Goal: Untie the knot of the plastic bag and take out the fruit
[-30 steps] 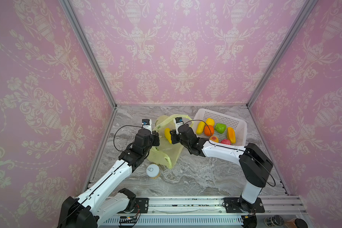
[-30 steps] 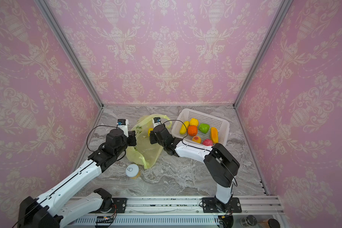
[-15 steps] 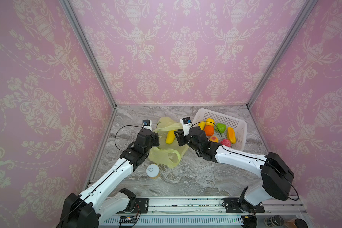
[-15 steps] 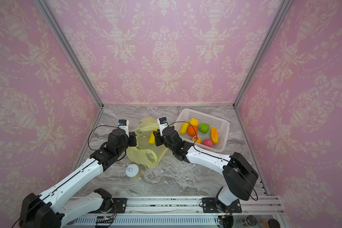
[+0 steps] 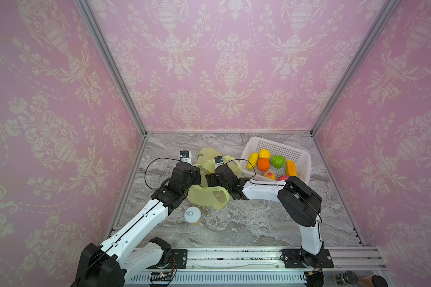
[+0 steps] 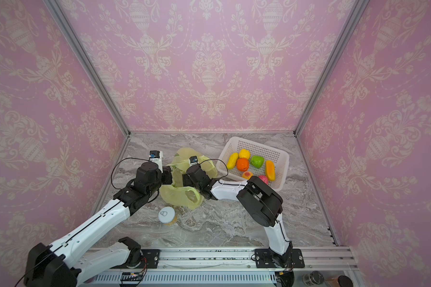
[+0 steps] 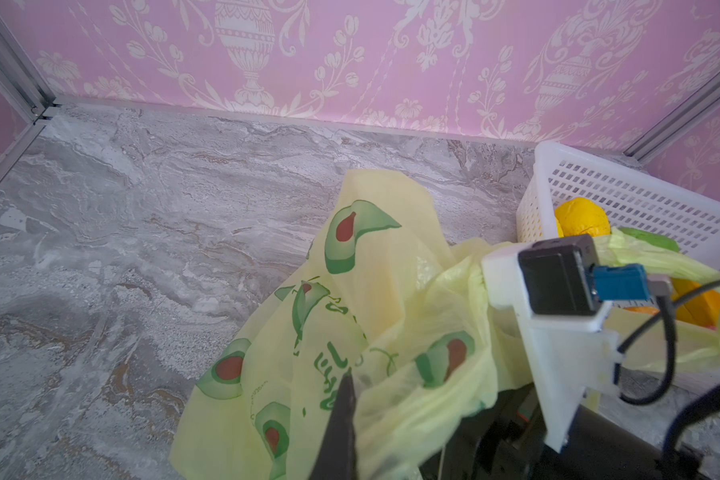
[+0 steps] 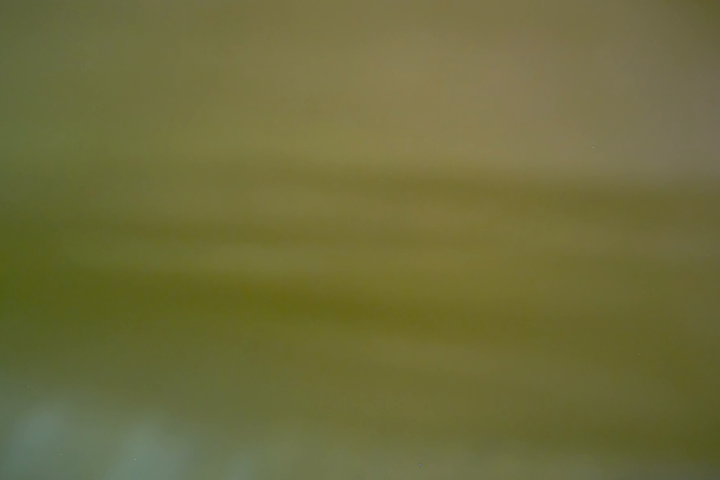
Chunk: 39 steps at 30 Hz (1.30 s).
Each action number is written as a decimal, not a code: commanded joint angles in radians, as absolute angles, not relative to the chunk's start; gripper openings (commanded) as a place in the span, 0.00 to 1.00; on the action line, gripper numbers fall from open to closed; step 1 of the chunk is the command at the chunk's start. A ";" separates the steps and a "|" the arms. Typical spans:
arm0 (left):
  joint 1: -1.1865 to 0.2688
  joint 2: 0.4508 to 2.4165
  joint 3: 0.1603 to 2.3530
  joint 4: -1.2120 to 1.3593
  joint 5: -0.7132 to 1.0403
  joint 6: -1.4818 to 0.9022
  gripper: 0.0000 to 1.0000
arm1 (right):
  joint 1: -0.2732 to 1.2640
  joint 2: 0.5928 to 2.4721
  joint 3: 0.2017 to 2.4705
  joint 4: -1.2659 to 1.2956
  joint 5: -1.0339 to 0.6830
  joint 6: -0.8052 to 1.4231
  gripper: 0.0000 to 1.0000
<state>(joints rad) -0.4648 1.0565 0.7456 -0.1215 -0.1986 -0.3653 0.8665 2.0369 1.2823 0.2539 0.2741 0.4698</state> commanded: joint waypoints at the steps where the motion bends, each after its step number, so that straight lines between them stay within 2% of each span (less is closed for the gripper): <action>1: -0.454 1.058 0.773 -0.112 -0.167 -0.374 0.00 | 0.865 2.088 1.383 0.161 0.397 0.473 0.91; 9: -0.454 1.055 0.773 -0.107 -0.151 -0.371 0.00 | 0.853 2.299 1.621 -0.016 0.410 0.479 0.95; 12: -0.454 1.054 0.772 -0.104 -0.142 -0.371 0.00 | 0.847 2.356 1.701 -0.066 0.368 0.475 0.91; 15: -0.454 1.056 0.772 -0.099 -0.132 -0.374 0.00 | 0.845 2.375 1.730 -0.076 0.342 0.470 0.81; 20: -0.454 1.065 0.772 -0.100 -0.134 -0.373 0.00 | 0.845 2.343 1.681 -0.023 0.316 0.442 0.54; 25: -0.454 1.067 0.775 -0.109 -0.153 -0.371 0.00 | 0.846 2.267 1.617 0.023 0.272 0.416 0.36; 32: -0.451 1.084 0.783 -0.134 -0.200 -0.378 0.00 | 0.846 2.035 1.366 0.204 0.249 0.344 0.20; 39: -0.449 1.094 0.788 -0.141 -0.200 -0.377 0.00 | 0.843 1.896 1.197 0.360 0.220 0.297 0.16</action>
<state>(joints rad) -0.4603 1.0893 0.7570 -0.1223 -0.1696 -0.3656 0.8505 1.9247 1.2396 0.2691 0.2512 0.3393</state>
